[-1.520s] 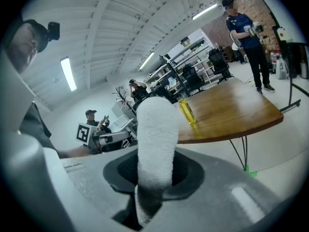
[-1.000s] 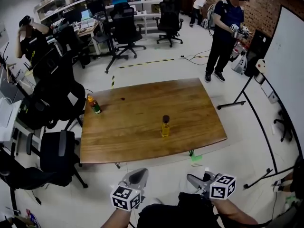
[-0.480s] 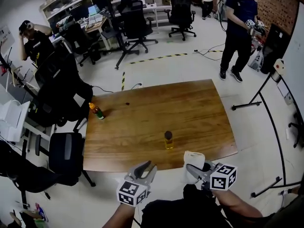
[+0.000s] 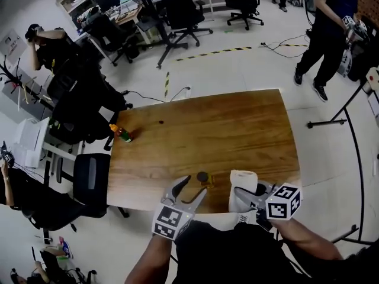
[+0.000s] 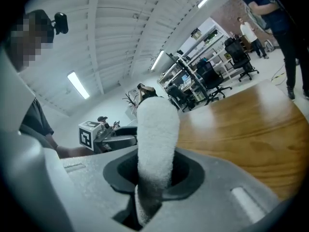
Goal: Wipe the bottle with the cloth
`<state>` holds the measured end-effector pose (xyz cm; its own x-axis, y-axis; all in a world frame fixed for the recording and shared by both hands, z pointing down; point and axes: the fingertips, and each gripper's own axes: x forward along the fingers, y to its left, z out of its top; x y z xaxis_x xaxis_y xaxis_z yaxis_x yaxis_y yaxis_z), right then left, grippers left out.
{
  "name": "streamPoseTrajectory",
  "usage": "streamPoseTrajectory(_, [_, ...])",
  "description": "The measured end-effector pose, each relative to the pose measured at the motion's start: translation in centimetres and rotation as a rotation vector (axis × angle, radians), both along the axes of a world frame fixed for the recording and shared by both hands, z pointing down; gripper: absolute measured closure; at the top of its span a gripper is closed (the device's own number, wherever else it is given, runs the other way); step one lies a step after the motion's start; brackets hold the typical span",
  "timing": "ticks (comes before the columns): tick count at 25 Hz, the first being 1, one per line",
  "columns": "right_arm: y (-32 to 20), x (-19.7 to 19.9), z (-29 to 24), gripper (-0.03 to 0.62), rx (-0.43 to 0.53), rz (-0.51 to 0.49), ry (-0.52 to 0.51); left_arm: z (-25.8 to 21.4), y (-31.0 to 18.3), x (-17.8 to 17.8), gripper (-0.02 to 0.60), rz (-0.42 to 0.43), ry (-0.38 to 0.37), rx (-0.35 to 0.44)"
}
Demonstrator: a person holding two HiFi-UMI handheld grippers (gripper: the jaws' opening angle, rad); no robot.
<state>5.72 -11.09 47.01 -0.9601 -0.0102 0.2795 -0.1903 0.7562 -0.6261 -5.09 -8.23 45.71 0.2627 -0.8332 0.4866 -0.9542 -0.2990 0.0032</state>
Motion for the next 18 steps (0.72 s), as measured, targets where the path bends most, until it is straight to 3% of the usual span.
streamPoseTrajectory(6, [-1.2,-1.9,0.6,0.520,-0.017,0.043,-0.013,1.8,-2.5,-0.4,0.298,0.100,-0.006,-0.039])
streamPoseTrajectory(13, [-1.1,-2.9,1.6,0.520,-0.049,0.196,-0.023,3.3,-2.4,0.1,0.301,0.295,-0.003,-0.055])
streamPoseTrajectory(16, [-1.0,-2.9,2.3,0.522,-0.071,0.258,-0.038,3.9,-2.9,0.3,0.335,0.338,0.000,-0.045])
streamPoseTrajectory(18, [-0.7,-2.9,2.6,0.522,-0.098,0.287,-0.054,4.2,-3.0,0.4,0.377,0.353,0.041,-0.052])
